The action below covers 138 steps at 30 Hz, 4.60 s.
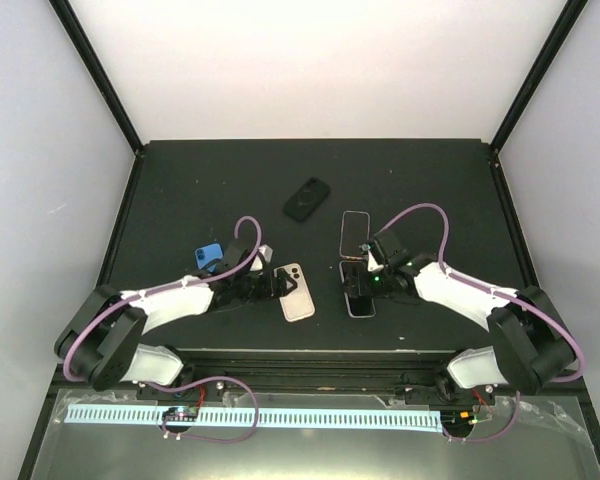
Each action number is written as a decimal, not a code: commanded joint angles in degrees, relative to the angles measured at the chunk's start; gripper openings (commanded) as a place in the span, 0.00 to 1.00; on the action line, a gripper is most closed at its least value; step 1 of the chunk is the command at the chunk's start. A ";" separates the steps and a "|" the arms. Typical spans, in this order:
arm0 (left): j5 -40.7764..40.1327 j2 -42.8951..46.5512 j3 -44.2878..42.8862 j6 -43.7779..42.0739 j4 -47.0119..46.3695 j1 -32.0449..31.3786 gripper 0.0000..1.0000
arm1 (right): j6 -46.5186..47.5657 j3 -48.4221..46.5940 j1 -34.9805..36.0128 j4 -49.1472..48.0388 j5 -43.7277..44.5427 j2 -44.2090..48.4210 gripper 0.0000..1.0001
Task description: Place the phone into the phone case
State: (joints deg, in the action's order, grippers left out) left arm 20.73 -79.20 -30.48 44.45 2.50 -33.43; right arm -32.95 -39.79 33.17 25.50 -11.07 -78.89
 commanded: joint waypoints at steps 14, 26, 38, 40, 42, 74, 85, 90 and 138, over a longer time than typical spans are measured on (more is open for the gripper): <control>4.45 18.50 6.23 -1.59 5.68 14.86 0.99 | 1.90 -11.09 9.87 -13.03 -10.46 -5.43 0.67; -2.30 30.20 10.10 2.39 10.94 16.09 0.93 | 0.44 -20.88 15.09 -12.83 -12.09 -16.78 0.66; -1.95 32.88 11.24 3.88 11.01 16.72 0.90 | 1.03 -23.70 18.74 -12.89 -6.29 -24.40 0.66; -1.31 33.16 11.72 4.13 10.25 16.73 0.89 | 1.21 -22.75 19.16 -13.11 -4.50 -24.22 0.66; -0.93 33.08 11.63 4.07 9.99 16.81 0.89 | 0.90 -21.56 19.21 -13.82 -3.71 -24.04 0.66; 5.34 23.58 11.63 3.76 2.93 16.82 0.79 | -6.16 -19.66 19.48 -9.66 0.57 -20.81 0.87; 8.05 19.70 11.09 2.13 -0.15 16.43 0.66 | -3.69 -17.87 17.92 -7.75 7.46 -17.65 0.65; 8.15 17.57 10.38 1.52 -0.69 15.98 0.66 | -3.14 -18.13 17.31 -9.09 4.94 -20.83 0.63; 2.38 0.09 2.02 -1.72 -4.01 7.64 0.23 | -6.64 -8.60 17.15 -20.93 -2.37 -21.79 0.34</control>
State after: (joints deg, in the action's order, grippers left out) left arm 23.14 -78.15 -26.46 43.51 0.36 -25.28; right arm -39.40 -50.13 50.30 4.19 -12.56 -100.97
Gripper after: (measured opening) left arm 0.269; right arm 0.339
